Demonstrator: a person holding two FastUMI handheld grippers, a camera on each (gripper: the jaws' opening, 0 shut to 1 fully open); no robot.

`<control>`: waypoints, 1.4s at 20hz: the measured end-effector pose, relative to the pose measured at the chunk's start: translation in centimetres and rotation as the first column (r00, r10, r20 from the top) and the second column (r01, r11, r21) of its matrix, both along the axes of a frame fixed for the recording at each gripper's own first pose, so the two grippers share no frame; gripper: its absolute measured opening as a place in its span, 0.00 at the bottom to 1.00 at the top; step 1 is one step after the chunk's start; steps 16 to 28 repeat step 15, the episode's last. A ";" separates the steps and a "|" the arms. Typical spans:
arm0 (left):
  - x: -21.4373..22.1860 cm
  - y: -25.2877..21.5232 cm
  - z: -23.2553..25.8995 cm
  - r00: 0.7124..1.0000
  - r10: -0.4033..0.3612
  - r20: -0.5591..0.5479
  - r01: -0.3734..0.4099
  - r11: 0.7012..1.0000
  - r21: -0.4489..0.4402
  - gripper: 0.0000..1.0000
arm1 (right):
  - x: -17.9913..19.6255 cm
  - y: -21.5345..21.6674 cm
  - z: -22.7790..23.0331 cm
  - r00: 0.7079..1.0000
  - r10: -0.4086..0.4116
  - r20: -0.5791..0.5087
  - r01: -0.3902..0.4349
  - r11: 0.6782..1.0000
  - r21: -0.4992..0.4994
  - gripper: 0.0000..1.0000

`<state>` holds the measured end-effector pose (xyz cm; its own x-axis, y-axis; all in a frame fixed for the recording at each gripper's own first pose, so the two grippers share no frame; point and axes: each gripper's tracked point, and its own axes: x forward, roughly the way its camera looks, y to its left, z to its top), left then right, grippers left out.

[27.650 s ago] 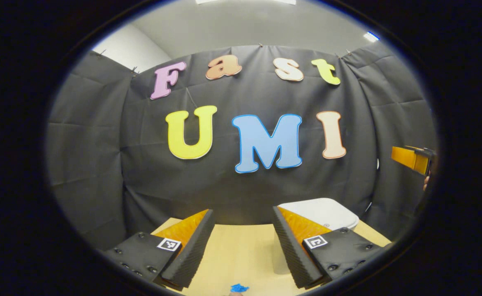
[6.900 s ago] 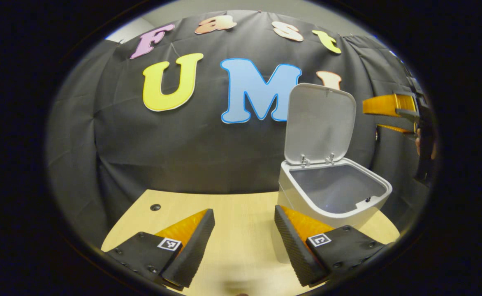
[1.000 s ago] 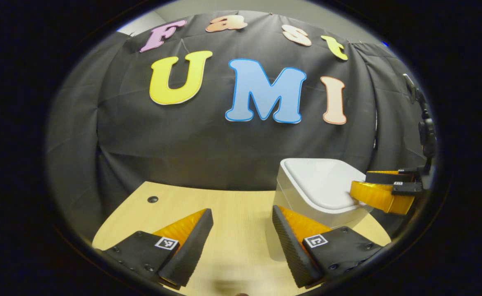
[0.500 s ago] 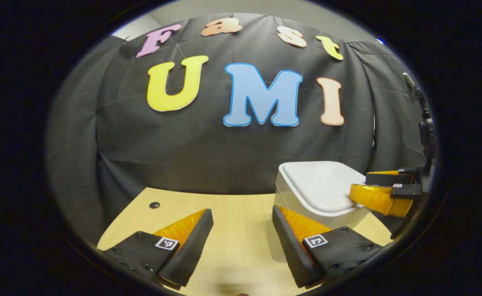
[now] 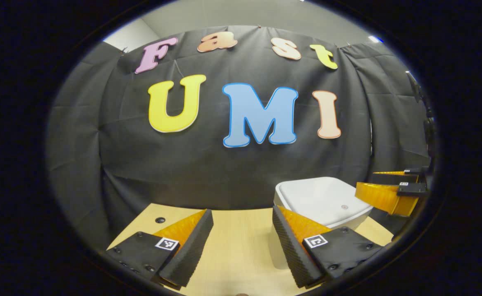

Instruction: Press the lid of the desktop garbage bin to open it, pick up the crumpled paper on the desktop and throw it into the bin, then pick up the pop can on the desktop and drop it into the bin, and finally close the garbage bin lid.

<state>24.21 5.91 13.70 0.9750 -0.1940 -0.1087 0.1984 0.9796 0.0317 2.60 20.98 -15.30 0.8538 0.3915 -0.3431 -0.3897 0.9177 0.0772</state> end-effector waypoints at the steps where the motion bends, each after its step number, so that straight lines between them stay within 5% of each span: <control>1: -0.4 -0.1 0.8 1.000 0.000 0.021 0.000 1.000 0.005 0.95 | -0.1 -0.5 1.0 1.000 -0.015 0.018 0.014 1.000 0.019 0.97; 8: -3.3 -1.2 5.1 0.991 -0.019 0.136 0.015 0.999 0.029 0.96 | -0.5 -3.4 5.9 0.988 -0.101 0.120 0.087 0.989 0.117 0.98; 28: -4.1 -1.4 5.6 0.989 -0.049 0.136 0.048 0.999 0.009 0.96 | -2.0 -5.0 5.8 0.980 -0.134 0.146 0.123 0.989 0.081 0.98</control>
